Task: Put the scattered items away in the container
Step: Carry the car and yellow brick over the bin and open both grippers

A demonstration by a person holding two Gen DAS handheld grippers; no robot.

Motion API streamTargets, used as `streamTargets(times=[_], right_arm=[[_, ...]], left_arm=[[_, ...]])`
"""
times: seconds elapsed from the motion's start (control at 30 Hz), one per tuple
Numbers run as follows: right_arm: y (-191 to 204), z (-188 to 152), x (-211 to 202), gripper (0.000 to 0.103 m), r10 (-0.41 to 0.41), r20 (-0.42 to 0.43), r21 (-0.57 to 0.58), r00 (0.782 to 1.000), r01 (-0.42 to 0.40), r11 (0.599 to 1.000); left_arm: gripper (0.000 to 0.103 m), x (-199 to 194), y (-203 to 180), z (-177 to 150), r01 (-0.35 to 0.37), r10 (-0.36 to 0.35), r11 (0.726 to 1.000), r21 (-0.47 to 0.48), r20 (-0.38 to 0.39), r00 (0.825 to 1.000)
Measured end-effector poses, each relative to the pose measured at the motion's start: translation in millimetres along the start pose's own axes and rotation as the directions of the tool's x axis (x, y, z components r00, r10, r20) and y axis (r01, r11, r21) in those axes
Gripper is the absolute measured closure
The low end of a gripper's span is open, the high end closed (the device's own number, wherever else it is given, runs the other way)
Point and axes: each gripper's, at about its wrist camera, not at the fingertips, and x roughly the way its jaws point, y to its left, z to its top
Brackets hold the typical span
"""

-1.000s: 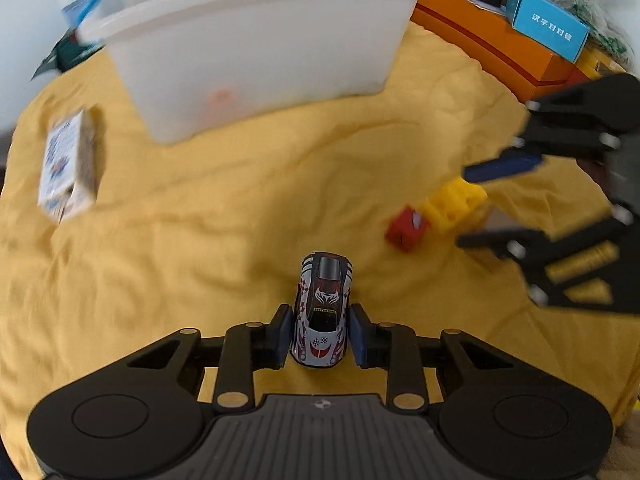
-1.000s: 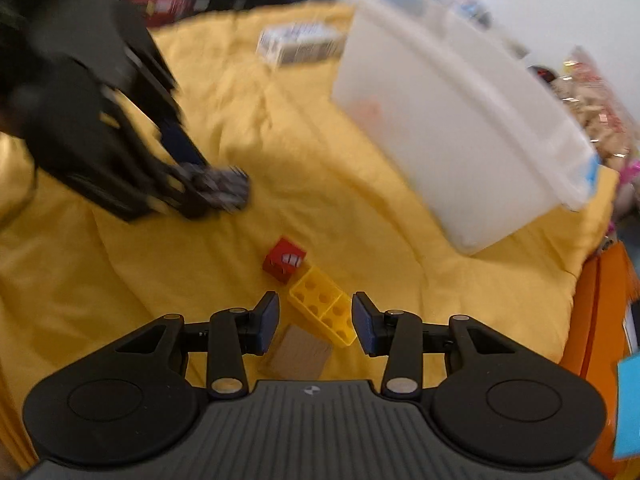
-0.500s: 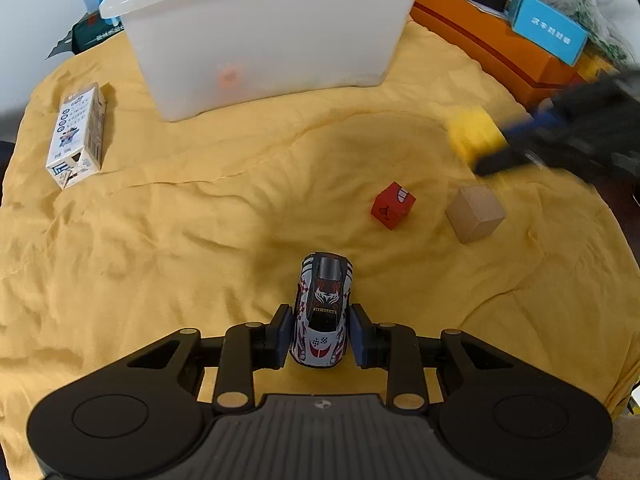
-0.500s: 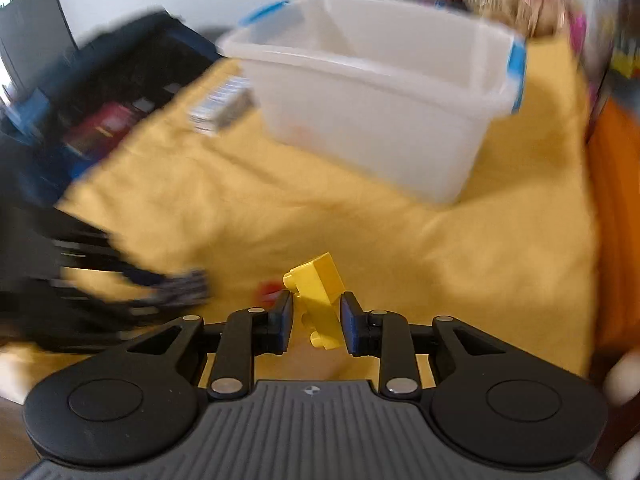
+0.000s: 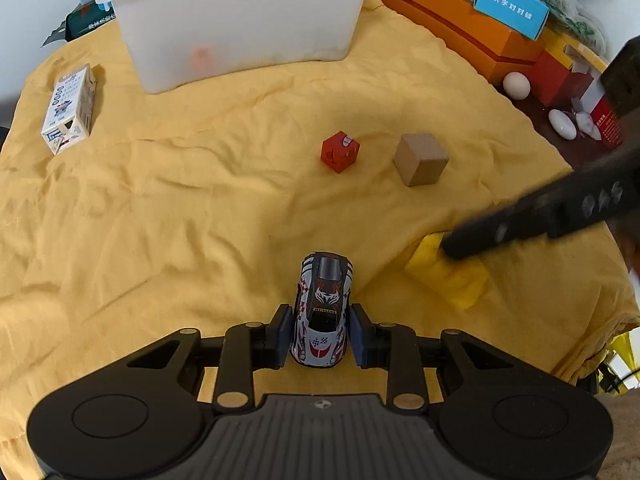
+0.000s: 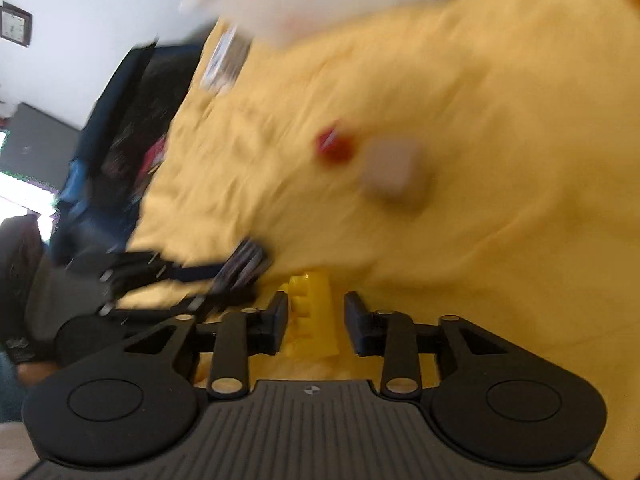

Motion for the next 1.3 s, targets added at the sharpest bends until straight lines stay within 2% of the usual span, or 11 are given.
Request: streamTargets(times=[0.07,0.17,0.37,0.43,0.5,0.6,0.67,0.87,1.13,1.23,1.3], right_arm=[[10,0,-11,0.059,-0.074,0.042,-0.088,0.996,0.078,0.993],[35,-8,-20,0.059,-0.123,0.072,-0.22,0.99,0.136,0.966],[78,-39,7,0.059,-0.268,0.102,-0.415,0.958,0.286,0.863],[80,-45,20,0.061,-0.313,0.101,-0.45,0.945,0.323,0.832],[76,-48,24,0.075,-0.338,0.083,-0.459,0.938,0.337,0.822],[77,-46,16,0.075,-0.327,0.078,-0.46,0.942,0.325,0.826],[82,-40,4,0.075,-0.329,0.121,-0.463,0.937,0.346,0.816],[91,7,-34,0.075,-0.339,0.271,-0.426,0.901,0.428,0.797],[100,108,-69,0.075,-0.343,0.455,-0.355,0.822,0.52,0.777],[96,145,-67,0.075,-0.339,0.473,-0.31,0.813,0.514,0.8],[93,164,-60,0.075,-0.344,0.466,-0.283,0.815,0.506,0.815]], left_arm=[[0.07,-1,-2,0,-0.005,0.005,1.0,-0.003,0.006,1.0],[0.069,-1,-5,-2,-0.009,0.009,1.0,-0.001,0.012,1.0],[0.068,3,-5,-5,-0.016,0.017,1.0,-0.018,0.02,1.0],[0.06,4,-7,-5,-0.015,0.015,1.0,0.0,0.021,1.0],[0.067,4,-11,-6,-0.027,0.027,0.999,0.018,0.023,0.999],[0.071,-5,-7,-3,0.006,-0.006,1.0,0.0,0.039,0.999],[0.071,-17,-7,4,-0.002,0.001,1.0,0.013,0.07,0.998],[0.07,-66,-3,56,-0.052,0.034,0.996,0.068,0.248,0.968],[0.07,-90,16,158,-0.228,0.154,0.966,0.125,0.434,0.888],[0.07,-83,32,195,-0.236,0.175,0.968,0.086,0.44,0.88],[0.07,-76,43,214,-0.232,0.19,0.972,0.048,0.425,0.885]])
